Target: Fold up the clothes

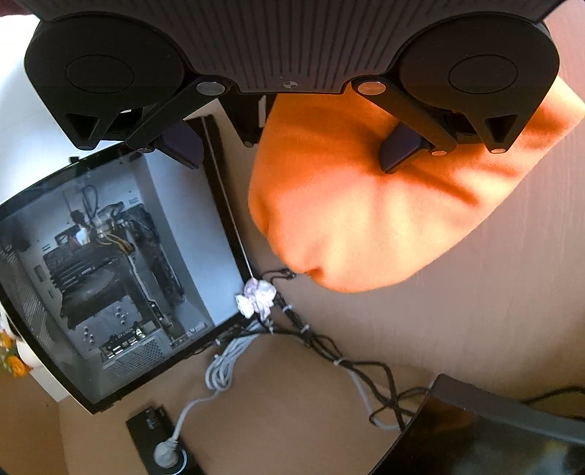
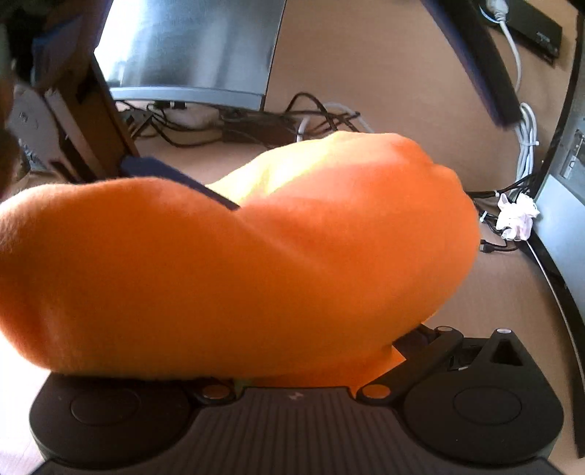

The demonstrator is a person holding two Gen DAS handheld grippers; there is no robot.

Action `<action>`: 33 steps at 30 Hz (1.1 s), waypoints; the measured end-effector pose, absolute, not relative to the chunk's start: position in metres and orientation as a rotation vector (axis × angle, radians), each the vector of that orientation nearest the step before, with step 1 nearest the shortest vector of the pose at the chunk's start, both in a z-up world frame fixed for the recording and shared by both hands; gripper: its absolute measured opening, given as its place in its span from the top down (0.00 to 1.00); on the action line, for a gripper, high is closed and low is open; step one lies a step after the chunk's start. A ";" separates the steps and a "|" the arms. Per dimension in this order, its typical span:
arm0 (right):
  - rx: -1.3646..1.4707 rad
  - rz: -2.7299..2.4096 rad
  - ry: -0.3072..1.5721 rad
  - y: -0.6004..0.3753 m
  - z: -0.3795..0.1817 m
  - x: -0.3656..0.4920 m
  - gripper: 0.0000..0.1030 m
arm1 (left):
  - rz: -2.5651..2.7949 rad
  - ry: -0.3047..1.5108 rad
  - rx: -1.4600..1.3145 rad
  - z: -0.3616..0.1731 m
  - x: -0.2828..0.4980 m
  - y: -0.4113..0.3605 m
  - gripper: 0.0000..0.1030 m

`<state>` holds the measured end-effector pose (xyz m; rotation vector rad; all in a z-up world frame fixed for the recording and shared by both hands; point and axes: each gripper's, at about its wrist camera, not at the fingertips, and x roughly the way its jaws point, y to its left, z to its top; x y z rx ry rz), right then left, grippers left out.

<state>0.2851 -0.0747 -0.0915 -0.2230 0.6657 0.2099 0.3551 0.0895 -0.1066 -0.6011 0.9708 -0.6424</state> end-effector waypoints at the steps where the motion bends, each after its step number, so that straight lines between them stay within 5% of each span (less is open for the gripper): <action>1: -0.222 0.211 0.664 -0.075 -0.092 0.285 0.00 | -0.639 0.969 -0.614 -0.107 0.356 0.091 0.00; 20: 0.165 0.153 0.650 -0.232 -0.013 0.219 0.00 | -0.607 0.863 -0.327 -0.113 0.342 0.069 0.00; 29: -0.006 0.366 0.596 -0.164 0.029 0.329 0.00 | -0.595 0.819 -0.223 -0.113 0.331 0.060 0.00; 33: -0.181 0.375 0.733 -0.136 0.003 0.378 0.00 | -0.597 0.790 -0.091 -0.099 0.306 0.061 0.00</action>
